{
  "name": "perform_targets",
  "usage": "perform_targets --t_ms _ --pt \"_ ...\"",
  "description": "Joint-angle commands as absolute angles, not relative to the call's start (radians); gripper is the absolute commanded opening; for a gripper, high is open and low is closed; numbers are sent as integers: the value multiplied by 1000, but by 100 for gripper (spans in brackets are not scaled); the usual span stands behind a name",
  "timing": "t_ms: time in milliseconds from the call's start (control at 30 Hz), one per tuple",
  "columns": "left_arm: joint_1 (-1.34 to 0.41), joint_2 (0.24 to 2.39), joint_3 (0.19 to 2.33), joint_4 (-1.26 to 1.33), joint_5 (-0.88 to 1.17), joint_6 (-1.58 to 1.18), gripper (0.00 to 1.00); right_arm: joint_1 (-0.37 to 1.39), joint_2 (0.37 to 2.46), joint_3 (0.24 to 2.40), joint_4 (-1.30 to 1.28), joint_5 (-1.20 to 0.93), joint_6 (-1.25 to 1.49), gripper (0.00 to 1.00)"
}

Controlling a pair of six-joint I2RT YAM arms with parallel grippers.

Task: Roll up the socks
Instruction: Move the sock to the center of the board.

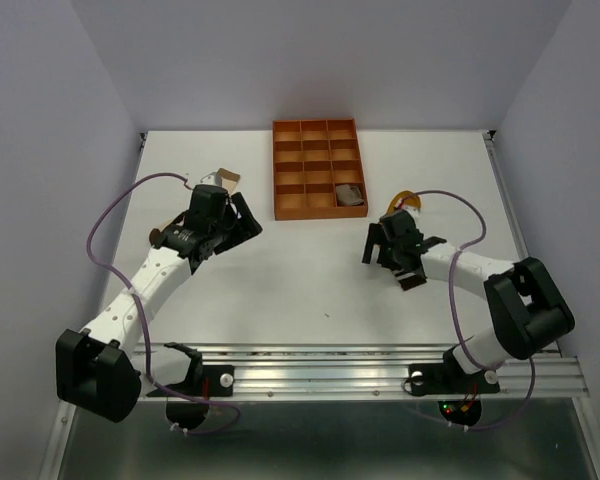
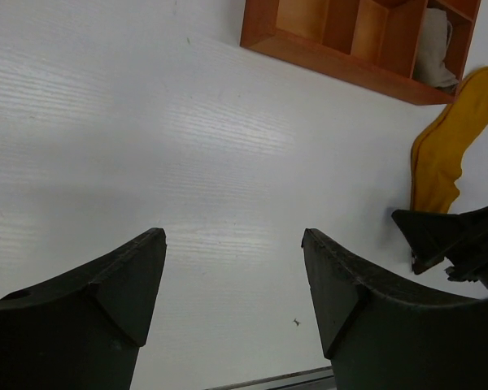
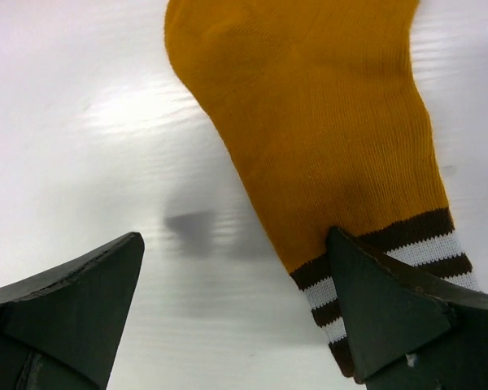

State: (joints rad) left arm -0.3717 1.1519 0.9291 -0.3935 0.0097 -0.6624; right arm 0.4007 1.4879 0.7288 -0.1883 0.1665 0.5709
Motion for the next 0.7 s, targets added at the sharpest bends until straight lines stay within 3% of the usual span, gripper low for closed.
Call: perform_targets --t_ms 0,333,667 --pt "-376 1172 931 -371 22 -647 79 612 1584 704 -320 139 709 100" --pt "-377 1195 939 -388 17 -655 79 1165 1752 877 -337 129 545 100" --pt "-388 1232 905 -359 43 -672 79 1281 1652 848 -210 -175 374 100"
